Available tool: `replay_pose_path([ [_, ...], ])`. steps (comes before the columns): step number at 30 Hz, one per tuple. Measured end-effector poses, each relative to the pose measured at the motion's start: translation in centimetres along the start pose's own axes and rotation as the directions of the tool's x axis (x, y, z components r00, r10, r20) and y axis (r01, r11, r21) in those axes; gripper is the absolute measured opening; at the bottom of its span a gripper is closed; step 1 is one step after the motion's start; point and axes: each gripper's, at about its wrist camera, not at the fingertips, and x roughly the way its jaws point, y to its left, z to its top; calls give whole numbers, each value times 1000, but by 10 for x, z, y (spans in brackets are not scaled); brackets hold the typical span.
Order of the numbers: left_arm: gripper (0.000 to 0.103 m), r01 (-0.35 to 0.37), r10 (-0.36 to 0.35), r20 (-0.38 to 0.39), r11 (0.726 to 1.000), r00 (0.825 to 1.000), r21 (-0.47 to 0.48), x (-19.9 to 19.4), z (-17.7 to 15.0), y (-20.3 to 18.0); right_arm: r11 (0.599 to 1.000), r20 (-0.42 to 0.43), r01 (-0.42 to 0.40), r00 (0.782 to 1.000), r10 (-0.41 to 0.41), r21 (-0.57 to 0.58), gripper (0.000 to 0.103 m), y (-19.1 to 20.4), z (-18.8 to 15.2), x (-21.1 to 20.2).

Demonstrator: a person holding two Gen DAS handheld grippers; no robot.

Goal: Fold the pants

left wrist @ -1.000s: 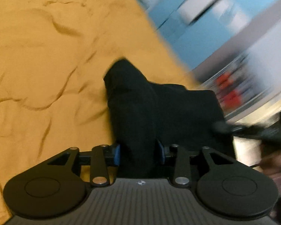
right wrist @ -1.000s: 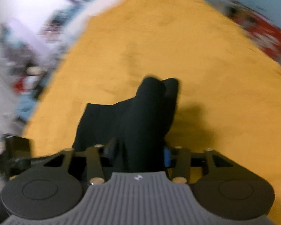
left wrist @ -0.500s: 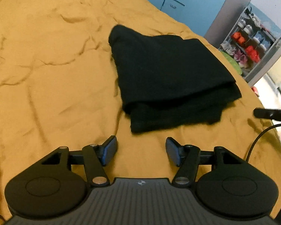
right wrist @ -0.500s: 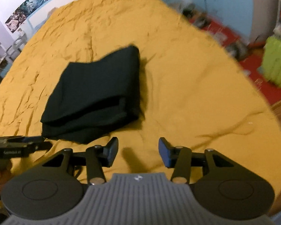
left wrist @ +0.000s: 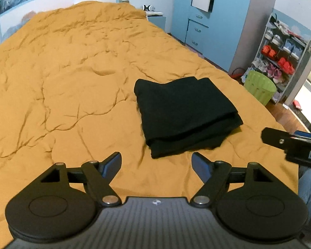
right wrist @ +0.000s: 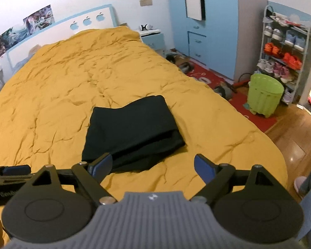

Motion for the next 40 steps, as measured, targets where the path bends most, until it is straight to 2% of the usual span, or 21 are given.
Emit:
replay_pose_path([
  [4, 90, -6, 6, 7, 1000, 1000, -11, -5, -5, -4, 999, -30, 42, 999, -43, -25, 82, 18, -7, -8],
  [7, 90, 3, -3, 1, 1000, 1000, -20, -6, -7, -5, 999, -38, 32, 999, -34, -34, 82, 25, -12, -12],
  [40, 90, 1, -1, 6, 999, 1000, -34, -12, -13, -8, 998, -52, 65, 996, -67, -27, 82, 29, -15, -20],
])
